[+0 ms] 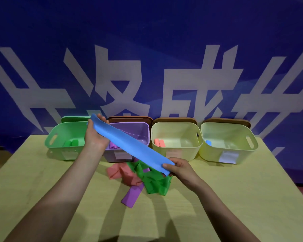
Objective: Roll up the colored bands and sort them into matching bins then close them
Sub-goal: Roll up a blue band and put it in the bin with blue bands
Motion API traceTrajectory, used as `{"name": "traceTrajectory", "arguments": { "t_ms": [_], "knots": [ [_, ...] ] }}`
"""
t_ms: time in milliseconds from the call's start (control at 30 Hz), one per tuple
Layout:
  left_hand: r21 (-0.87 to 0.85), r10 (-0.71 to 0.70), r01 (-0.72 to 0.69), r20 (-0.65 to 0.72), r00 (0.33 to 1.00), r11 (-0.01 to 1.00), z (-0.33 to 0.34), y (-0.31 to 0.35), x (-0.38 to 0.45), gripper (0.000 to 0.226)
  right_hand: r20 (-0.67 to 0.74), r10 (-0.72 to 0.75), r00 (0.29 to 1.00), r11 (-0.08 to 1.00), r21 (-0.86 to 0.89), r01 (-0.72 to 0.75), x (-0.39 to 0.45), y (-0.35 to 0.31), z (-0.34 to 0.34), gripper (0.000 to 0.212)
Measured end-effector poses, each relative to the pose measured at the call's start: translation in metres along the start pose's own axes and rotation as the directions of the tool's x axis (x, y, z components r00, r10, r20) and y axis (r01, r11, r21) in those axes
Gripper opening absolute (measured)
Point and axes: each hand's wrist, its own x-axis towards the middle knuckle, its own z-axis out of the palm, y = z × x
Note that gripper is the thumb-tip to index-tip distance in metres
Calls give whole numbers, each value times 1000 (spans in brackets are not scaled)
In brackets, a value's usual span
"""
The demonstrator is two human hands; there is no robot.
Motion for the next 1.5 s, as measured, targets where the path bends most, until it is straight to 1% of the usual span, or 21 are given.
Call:
{"name": "traceTrajectory", "arguments": {
  "t_ms": [67, 167, 233, 300, 367, 433, 500, 567, 633, 667, 733, 800, 833, 900, 967, 1033, 1100, 1200, 1233, 1333, 1500],
  "knots": [
    [-20, -21, 21, 1, 1000, 1000, 0, -2, -3, 37, -99, -13, 995, 1000, -9, 13, -2, 2, -1, 7],
    [-45, -52, 52, -1, 999, 998, 3, -3, -9, 32, -311, -81, 947, 997, -27, 76, -6, -1, 2, 11],
    [-88, -75, 75, 0, 997, 993, 9, -2, -13, 34, -365, -93, 926, 995, 5, 102, -9, -1, 3, 11],
    [-123, -91, 87, -26, 995, 989, 17, 0, -19, 34, -384, -87, 919, 992, 46, 113, -11, 0, 2, 11],
    [-124, -90, 83, -57, 994, 989, 22, 1, -22, 31, -390, -82, 917, 990, 72, 119, -12, 2, 1, 11],
    [-114, -73, 65, -61, 996, 991, 22, -1, -19, 29, -359, -80, 930, 985, 114, 129, -12, 3, -1, 14],
    [-93, -48, 45, -23, 999, 995, 21, -5, -18, 28, -293, -70, 953, 972, 196, 132, -12, 9, -4, 18],
    [-27, 9, -8, 27, 1000, 1000, 23, -12, -25, 27, -260, -86, 962, 969, 203, 141, -14, 16, -8, 25],
    [72, 57, -65, 103, 993, 995, 32, -23, -44, 26, -257, -94, 962, 985, 116, 127, -19, 23, -13, 33],
    [119, 68, -85, 141, 988, 989, 37, -30, -55, 26, -252, -85, 964, 993, 61, 104, -21, 25, -16, 32],
    [229, 65, -113, 208, 976, 967, 45, -44, -78, 27, -198, -46, 979, 996, -83, 29, -23, 30, -22, 25],
    [331, 39, -121, 245, 969, 936, 51, -58, -97, 28, -161, -4, 987, 967, -251, -37, -21, 33, -25, 17],
    [376, 26, -121, 248, 968, 919, 53, -64, -105, 27, -185, -19, 983, 952, -304, -39, -19, 31, -25, 16],
    [472, 0, -120, 246, 969, 873, 53, -75, -119, 26, -265, -133, 955, 935, -353, 32, -17, 20, -24, 19],
    [562, -24, -119, 240, 971, 819, 48, -84, -128, 26, -336, -262, 905, 934, -324, 150, -17, -3, -20, 22],
    [635, -60, -117, 251, 966, 763, 41, -90, -132, 29, -366, -345, 864, 928, -273, 255, -19, -32, -13, 21],
    [675, -75, -140, 279, 957, 724, 37, -93, -135, 35, -339, -391, 856, 915, -241, 322, -21, -60, -2, 17],
    [717, -67, -230, 360, 930, 658, 37, -96, -141, 32, -281, -408, 869, 907, -233, 351, -21, -88, 16, 20],
    [720, -63, -248, 376, 924, 648, 38, -96, -142, 32, -263, -413, 872, 905, -223, 361, -20, -93, 20, 17],
    [709, -93, -223, 378, 921, 669, 36, -98, -144, 30, -222, -396, 891, 917, -156, 368, -15, -96, 29, 7],
    [700, -161, -141, 347, 924, 701, 31, -99, -145, 29, -270, -378, 886, 926, -99, 365, -13, -89, 32, 12]
  ]
}}
